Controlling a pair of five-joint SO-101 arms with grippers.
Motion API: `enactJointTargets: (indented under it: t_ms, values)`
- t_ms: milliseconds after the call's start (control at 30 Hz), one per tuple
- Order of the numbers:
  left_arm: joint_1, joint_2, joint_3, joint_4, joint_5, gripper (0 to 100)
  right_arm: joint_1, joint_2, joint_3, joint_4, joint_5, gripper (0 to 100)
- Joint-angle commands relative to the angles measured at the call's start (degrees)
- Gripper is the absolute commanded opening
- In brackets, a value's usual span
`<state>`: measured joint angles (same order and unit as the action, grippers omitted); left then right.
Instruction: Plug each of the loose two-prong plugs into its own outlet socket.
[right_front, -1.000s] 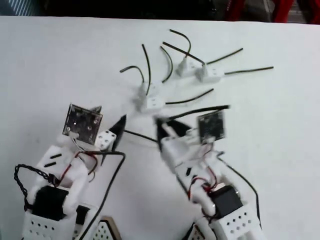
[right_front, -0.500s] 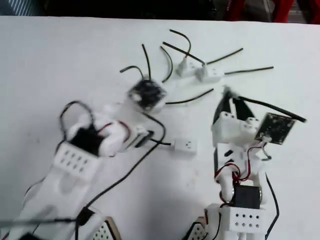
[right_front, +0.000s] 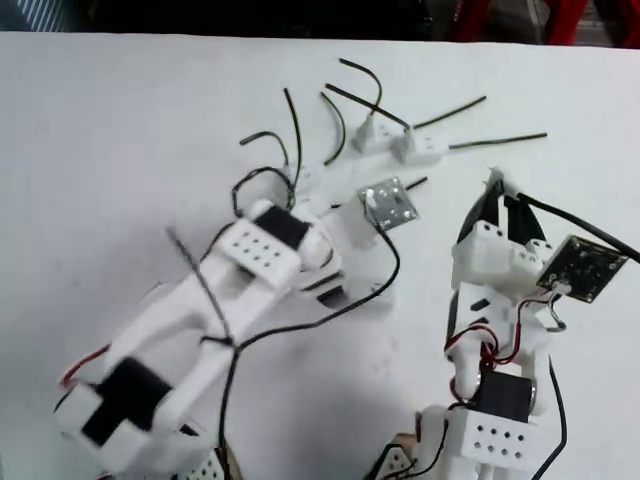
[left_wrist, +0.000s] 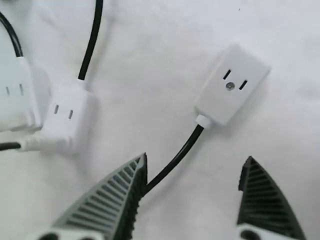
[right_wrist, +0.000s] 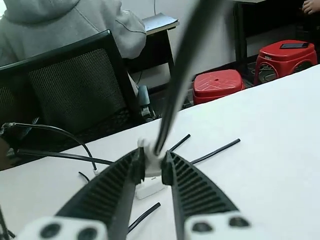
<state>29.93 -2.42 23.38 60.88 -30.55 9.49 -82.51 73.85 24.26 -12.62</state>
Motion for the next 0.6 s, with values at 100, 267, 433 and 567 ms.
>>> enactJointTargets:
  t_ms: [100, 267, 433, 567]
  values:
    - [2.77, 5.67, -7.30, 0.35, -2.02, 30, 0.57, -0.22, -0.70, -1.19, 0.70, 1.7]
    - [6.29, 8.75, -8.18, -1.49, -2.11, 30, 0.57, -0.22, -0.70, -1.19, 0.79, 1.7]
    - [6.55, 17.01, -10.11, -7.38, -1.93, 30, 0.57, -0.22, -0.70, -0.84, 0.79, 1.7]
    - [6.73, 22.11, -17.32, -3.34, -1.49, 30, 0.57, -0.22, -0.70, -0.75, 0.79, 1.7]
